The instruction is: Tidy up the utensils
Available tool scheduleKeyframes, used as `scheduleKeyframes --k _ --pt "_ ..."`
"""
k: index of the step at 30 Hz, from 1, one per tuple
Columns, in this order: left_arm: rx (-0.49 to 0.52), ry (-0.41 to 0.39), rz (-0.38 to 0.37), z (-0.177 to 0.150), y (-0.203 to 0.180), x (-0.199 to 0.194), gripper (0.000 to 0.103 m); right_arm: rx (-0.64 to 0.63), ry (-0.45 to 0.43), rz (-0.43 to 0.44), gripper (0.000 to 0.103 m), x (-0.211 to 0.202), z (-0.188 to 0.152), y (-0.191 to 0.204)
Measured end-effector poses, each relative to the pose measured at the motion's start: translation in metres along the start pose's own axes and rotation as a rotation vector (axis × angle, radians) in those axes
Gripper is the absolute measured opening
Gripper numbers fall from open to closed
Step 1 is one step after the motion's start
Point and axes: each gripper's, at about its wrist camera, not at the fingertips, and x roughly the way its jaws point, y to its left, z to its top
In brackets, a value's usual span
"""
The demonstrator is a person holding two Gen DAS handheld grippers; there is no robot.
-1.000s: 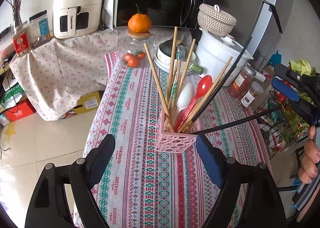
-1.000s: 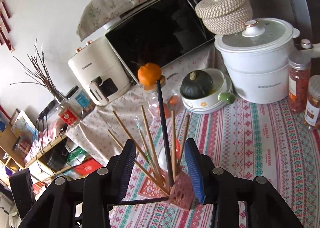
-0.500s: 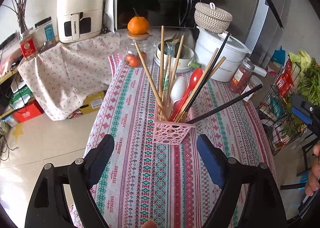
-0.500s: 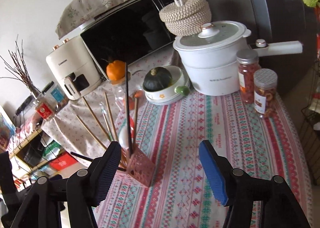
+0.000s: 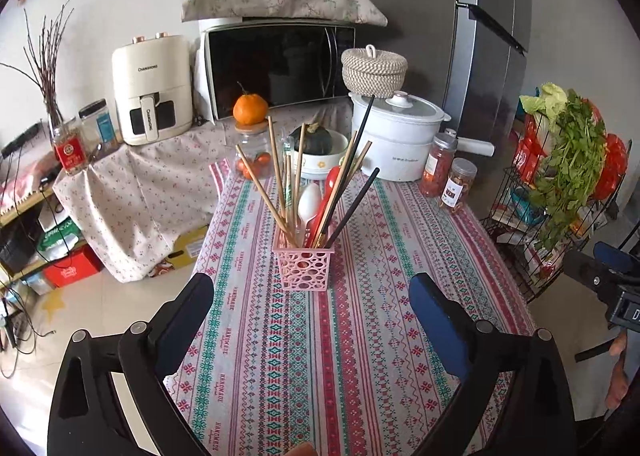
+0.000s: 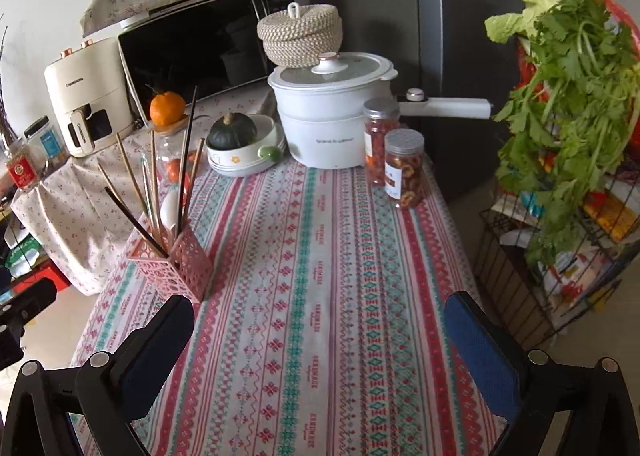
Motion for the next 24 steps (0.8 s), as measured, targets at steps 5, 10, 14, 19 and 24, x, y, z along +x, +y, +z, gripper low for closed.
scheduleKeyframes --k 5,10,14,19,24 --pt "-0.002 0.038 -0.024 -0.006 -0.008 0.003 0.100 -0.028 0.029 -0.010 0.103 0.004 -0.004 0.006" --pt "-0.009 0.067 -0.015 -0.012 -0.014 0.012 0.100 -0.025 0.037 -0.002 0.103 0.005 -0.003 0.010" --pt "-0.010 0.081 -0.014 -0.015 -0.015 0.015 0.100 -0.026 0.039 -0.002 0.103 0.004 -0.004 0.011" --pt "-0.015 0.085 -0.015 -0.014 -0.013 0.018 0.100 -0.011 0.047 -0.009 0.103 0.006 -0.004 0.008" --pt "-0.018 0.078 -0.017 -0.013 -0.013 0.017 0.100 -0.005 0.048 -0.010 0.103 0.008 -0.003 0.007"
